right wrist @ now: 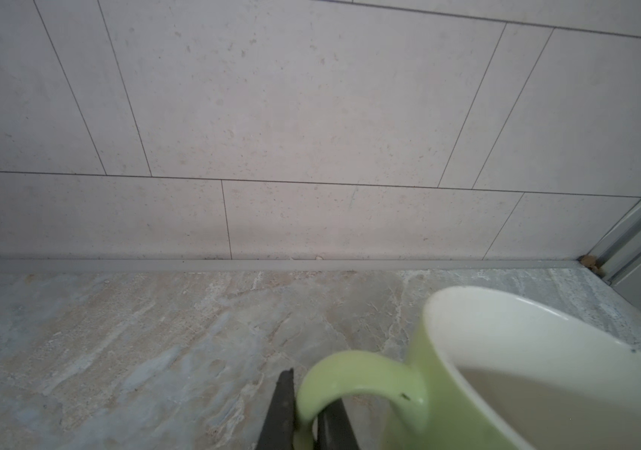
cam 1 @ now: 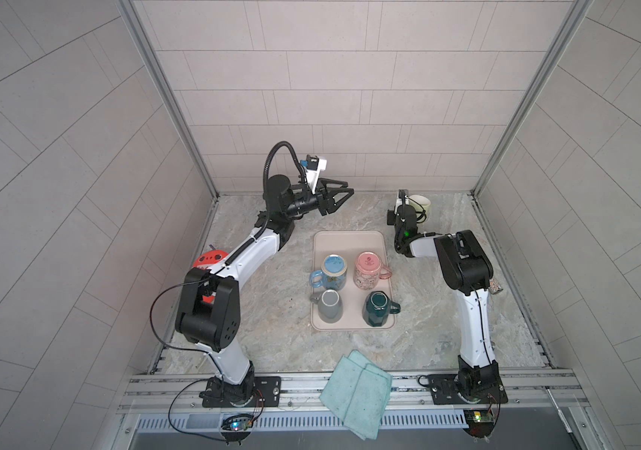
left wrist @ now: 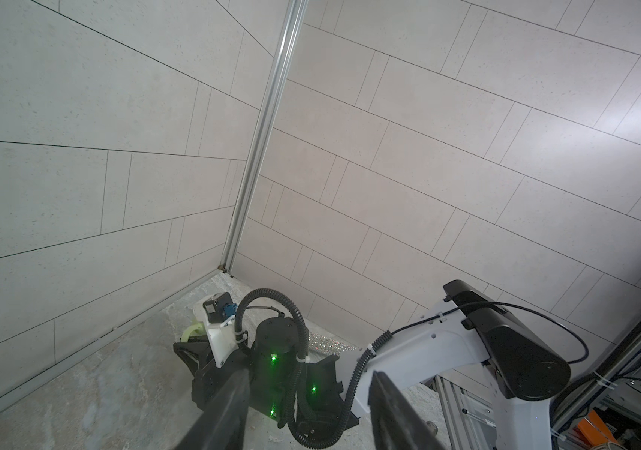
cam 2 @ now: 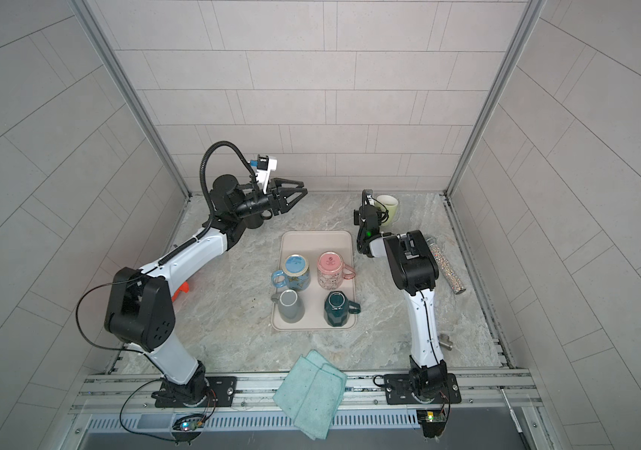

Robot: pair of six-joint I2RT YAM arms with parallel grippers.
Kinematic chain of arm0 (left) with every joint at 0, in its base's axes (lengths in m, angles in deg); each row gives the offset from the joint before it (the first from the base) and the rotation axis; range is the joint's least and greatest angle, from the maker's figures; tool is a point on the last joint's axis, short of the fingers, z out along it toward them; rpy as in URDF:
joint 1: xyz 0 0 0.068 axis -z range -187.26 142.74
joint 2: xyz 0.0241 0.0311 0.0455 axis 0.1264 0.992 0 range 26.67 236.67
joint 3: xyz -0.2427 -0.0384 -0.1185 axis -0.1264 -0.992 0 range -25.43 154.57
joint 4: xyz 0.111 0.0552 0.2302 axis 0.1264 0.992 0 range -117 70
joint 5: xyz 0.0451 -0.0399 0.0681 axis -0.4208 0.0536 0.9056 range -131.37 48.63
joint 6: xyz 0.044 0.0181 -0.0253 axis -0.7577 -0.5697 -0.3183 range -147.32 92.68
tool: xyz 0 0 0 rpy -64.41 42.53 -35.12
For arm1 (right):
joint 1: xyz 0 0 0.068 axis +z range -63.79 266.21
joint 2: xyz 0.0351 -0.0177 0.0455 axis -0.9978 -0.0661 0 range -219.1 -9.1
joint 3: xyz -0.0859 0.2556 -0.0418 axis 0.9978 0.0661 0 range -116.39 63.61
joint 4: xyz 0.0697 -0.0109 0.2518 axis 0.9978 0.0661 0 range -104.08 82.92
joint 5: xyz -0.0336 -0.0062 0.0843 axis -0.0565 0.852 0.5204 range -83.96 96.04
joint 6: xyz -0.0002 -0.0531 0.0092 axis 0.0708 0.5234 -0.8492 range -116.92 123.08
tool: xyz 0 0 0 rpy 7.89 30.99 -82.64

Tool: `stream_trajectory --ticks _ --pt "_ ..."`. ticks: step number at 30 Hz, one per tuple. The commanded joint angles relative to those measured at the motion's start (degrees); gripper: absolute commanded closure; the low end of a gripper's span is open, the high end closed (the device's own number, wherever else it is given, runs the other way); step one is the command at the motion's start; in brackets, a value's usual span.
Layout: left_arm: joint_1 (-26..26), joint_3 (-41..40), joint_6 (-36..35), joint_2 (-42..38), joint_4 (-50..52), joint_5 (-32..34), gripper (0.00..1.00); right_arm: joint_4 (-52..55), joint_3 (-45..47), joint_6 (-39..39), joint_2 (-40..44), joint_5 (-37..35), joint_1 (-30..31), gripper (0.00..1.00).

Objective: Turn the mug right side up
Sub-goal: Place the mug at the top-right of the table.

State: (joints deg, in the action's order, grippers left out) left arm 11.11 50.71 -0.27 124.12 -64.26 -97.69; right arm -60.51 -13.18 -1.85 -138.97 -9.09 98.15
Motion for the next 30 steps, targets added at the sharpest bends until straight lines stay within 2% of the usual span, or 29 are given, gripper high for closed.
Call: stream_trajectory --ticks 1,11,30 --pt "-0.35 -0.45 -0.15 0.72 -3.26 -0.40 0.46 -4.18 -0.67 0.98 0.22 0.09 0.02 1.00" --pt "-0.35 -0.73 0.09 0.37 -3.95 -0.51 0.45 -3.15 -0.58 0.62 0.67 0.90 0.10 1.00" --pt "-0.32 -1.44 -0.52 -0.86 -4.38 -0.57 0.44 -5.45 2.79 1.90 2.25 -1.67 1.24 0.79"
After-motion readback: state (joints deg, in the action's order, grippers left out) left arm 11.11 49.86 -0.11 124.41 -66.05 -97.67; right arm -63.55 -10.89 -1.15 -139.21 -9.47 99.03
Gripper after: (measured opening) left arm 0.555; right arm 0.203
